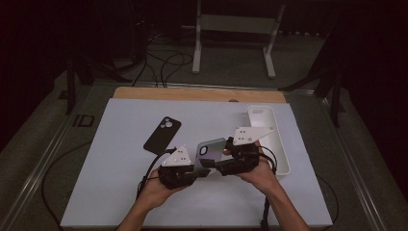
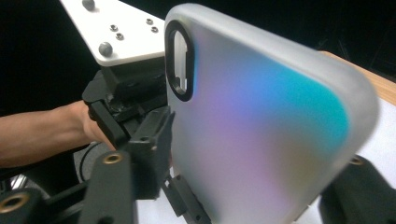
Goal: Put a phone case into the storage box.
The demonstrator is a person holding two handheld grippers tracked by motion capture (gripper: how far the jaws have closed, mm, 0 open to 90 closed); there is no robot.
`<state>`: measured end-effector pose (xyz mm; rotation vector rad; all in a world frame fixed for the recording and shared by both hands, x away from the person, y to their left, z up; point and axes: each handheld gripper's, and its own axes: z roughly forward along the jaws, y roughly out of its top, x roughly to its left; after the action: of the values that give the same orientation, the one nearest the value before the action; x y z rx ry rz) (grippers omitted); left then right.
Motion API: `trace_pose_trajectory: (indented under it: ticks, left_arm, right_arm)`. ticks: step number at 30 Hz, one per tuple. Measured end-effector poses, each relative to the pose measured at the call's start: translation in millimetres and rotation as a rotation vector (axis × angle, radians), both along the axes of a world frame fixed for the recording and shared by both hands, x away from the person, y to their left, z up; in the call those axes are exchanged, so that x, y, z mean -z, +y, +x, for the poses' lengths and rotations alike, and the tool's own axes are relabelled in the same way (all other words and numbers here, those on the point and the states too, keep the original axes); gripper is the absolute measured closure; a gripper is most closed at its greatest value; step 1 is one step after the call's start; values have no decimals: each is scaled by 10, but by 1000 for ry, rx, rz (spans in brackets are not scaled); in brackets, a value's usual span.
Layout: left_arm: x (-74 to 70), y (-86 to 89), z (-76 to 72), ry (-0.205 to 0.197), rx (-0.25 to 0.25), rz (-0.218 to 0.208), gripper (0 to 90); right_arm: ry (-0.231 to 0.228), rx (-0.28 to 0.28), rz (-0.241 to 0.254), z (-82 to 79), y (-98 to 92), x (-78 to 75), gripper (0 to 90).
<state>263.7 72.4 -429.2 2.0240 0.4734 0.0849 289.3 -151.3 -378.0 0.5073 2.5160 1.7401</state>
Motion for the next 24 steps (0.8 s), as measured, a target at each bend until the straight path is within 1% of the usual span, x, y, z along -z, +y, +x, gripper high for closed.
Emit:
trace_pose_trajectory:
  ticks: [1, 2, 3, 4, 5, 6, 7, 8, 11, 12, 13, 14, 15, 16, 18, 19, 20, 21, 22, 24]
  left_arm:
    - [-1, -4, -3, -5, -8, 4, 861]
    - [-1, 0, -1, -3, -19, 8, 861]
    - [-1, 0, -1, -3, -19, 8, 861]
    - [0, 10, 5, -2, -25, 7, 861]
    - [-1, 22, 8, -2, -33, 8, 861]
    - [-4, 53, 10, -6, -52, 2, 861]
    - [-4, 53, 10, -6, -52, 2, 861]
    - [-8, 69, 12, -5, -66, -3, 861]
    - [-20, 107, 21, -8, -104, -5, 861]
    - [-23, 118, 26, -7, -114, -6, 861]
    - [-25, 127, 29, -6, -127, -6, 861]
    - [-28, 135, 31, -10, -141, -2, 861]
    - [-29, 139, 32, -13, -154, 1, 861]
    - [-28, 141, 31, -15, -166, 3, 860]
    - [-27, 144, 27, -24, -189, 7, 860]
    - [-26, 145, 25, -29, -212, 7, 860]
    - [-26, 145, 25, -29, -212, 7, 860]
    - [-27, 146, 26, -33, -222, 12, 860]
    - [-27, 151, 26, -32, -236, 14, 860]
    - [-27, 154, 29, -32, -239, 16, 860]
  right_arm:
    - [-2, 7, -4, 1, 8, 6, 362]
    - [-9, 25, -21, -10, 22, 8, 311]
    - [-9, 25, -21, -10, 22, 8, 311]
    - [-29, 57, -54, -21, 47, 21, 272]
    - [-29, 57, -54, -21, 47, 21, 272]
    - [-35, 83, -63, -29, 45, 31, 232]
    - [-34, 90, -65, -27, 35, 34, 222]
    - [-34, 90, -65, -27, 35, 34, 222]
    - [-30, 118, -60, -20, 7, 38, 197]
    - [-31, 143, -62, -18, -4, 39, 173]
    - [-31, 143, -62, -18, -4, 39, 173]
    - [-28, 167, -61, -20, -5, 38, 163]
    - [-28, 167, -61, -20, -5, 38, 163]
    - [-25, 186, -65, -23, -1, 34, 149]
    - [-25, 193, -65, -17, -1, 34, 146]
    - [-20, 212, -61, -14, 3, 31, 136]
    - [-20, 212, -61, -14, 3, 31, 136]
    - [-16, 221, -56, -11, 6, 31, 126]
    - [-13, 250, -51, -11, 16, 31, 91]
    - [-18, 277, -47, -16, 25, 32, 87]
